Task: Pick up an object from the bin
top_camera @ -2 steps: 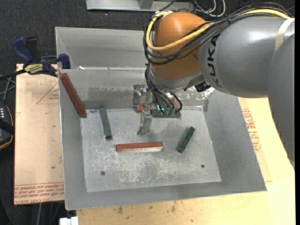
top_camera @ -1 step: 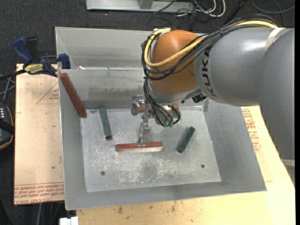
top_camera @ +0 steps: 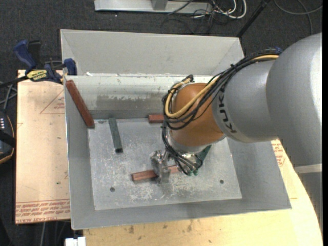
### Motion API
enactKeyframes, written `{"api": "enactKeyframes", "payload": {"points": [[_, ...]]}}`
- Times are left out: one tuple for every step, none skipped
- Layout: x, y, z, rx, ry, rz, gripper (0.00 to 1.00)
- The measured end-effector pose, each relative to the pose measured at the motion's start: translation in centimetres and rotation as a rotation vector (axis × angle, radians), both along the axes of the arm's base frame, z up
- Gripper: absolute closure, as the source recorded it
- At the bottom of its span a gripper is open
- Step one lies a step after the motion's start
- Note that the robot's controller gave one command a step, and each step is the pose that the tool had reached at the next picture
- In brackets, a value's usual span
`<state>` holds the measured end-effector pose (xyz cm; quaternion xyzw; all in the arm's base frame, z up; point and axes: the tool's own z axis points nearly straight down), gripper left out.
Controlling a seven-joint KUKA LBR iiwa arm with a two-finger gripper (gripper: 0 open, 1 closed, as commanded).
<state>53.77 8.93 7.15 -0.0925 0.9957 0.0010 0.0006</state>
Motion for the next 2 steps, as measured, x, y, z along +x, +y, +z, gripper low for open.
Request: {"api": "enactKeyframes", "payload": {"points": [[0.0, 0.0, 0.0, 0.000, 0.000, 0.000, 1.00], [-0.2, -0.1, 3.9, -0.002, 0.008, 0.008, 1.00]]}}
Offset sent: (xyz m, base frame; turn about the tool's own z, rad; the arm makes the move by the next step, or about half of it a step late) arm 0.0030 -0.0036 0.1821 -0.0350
